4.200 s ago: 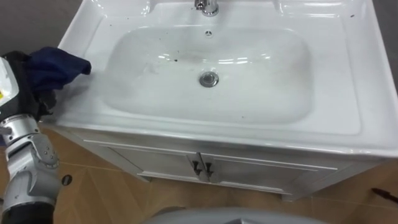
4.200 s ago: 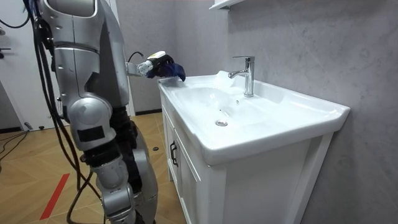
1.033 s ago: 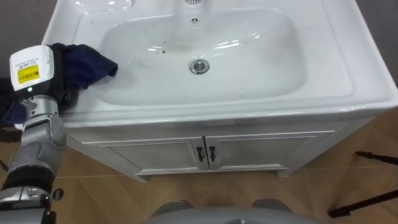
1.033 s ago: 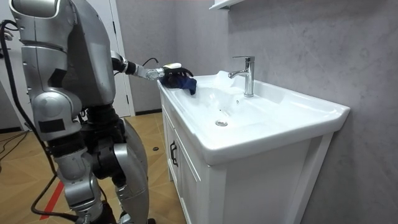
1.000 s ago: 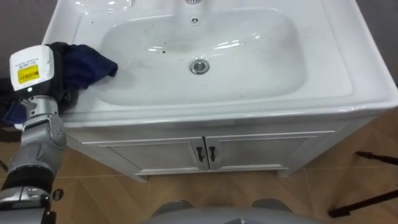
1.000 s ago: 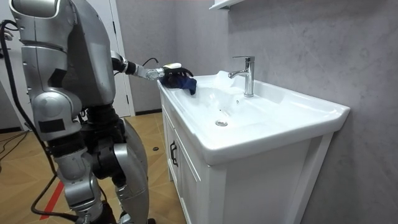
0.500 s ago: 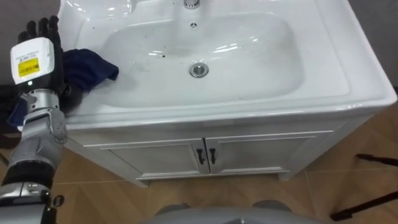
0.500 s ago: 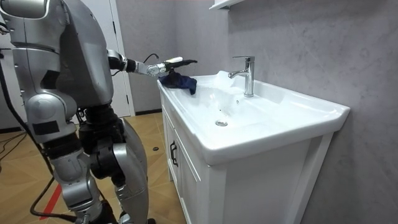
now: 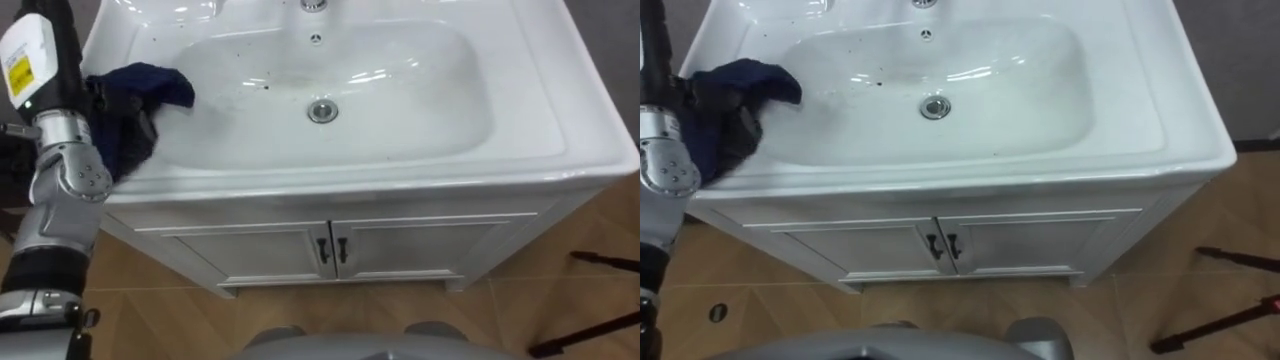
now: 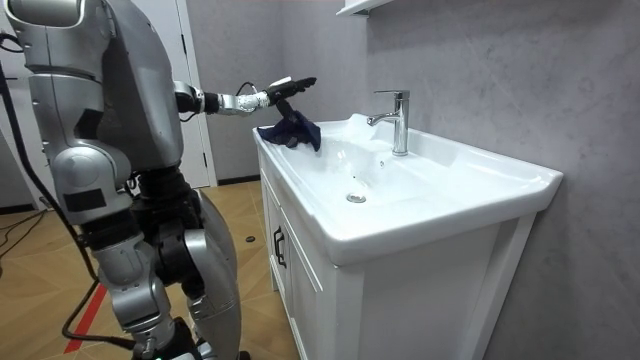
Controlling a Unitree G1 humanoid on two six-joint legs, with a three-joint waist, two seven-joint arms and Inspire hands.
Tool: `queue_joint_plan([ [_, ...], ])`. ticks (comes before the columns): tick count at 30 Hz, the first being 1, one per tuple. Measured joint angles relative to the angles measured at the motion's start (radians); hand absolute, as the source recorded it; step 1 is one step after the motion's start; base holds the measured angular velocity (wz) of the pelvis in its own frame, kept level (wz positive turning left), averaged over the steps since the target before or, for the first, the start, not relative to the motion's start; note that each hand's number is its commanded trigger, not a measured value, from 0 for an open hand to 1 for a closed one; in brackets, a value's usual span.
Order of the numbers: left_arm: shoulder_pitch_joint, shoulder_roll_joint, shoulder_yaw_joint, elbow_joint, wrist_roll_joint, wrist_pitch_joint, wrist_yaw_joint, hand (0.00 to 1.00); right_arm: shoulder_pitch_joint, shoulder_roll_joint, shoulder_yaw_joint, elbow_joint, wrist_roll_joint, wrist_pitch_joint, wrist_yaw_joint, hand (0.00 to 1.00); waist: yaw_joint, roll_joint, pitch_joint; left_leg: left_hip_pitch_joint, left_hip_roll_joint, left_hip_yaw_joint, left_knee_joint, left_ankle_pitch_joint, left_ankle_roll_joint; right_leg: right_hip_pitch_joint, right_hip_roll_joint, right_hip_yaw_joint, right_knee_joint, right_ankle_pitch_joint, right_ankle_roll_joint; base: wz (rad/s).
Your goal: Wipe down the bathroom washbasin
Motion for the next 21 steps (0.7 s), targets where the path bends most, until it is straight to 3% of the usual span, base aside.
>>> queue_joint_plan([
  [5, 0.000, -0.013, 0.012, -0.042, -0.196, -0.017, -0.002, 0.00, -0.001, 0.017, 0.000, -0.001, -0.001, -0.003, -0.010, 0.00, -0.005, -0.007, -0.0043, 0.008, -0.002, -0.003, -0.006, 0.001, 0.000, 0.007, -0.005, -0.029, 0.001, 0.000, 0.000, 0.02],
  [16, 0.000, -0.030, 0.012, -0.042, -0.283, -0.018, 0.018, 0.00, 0.014, 0.034, -0.001, -0.004, 0.000, 0.001, -0.046, 0.00, -0.004, 0.003, -0.0065, 0.056, -0.019, -0.029, -0.029, 0.001, 0.005, 0.053, -0.011, -0.022, 0.001, -0.001, 0.000, 0.07],
  [21, 0.000, -0.031, 0.055, -0.082, -0.353, -0.018, 0.068, 0.00, 0.017, 0.034, -0.001, -0.004, 0.000, -0.002, -0.050, 0.00, 0.001, 0.006, -0.0094, 0.077, -0.022, -0.031, -0.045, 0.002, 0.005, 0.069, -0.012, -0.022, -0.003, -0.001, 0.000, 0.00],
])
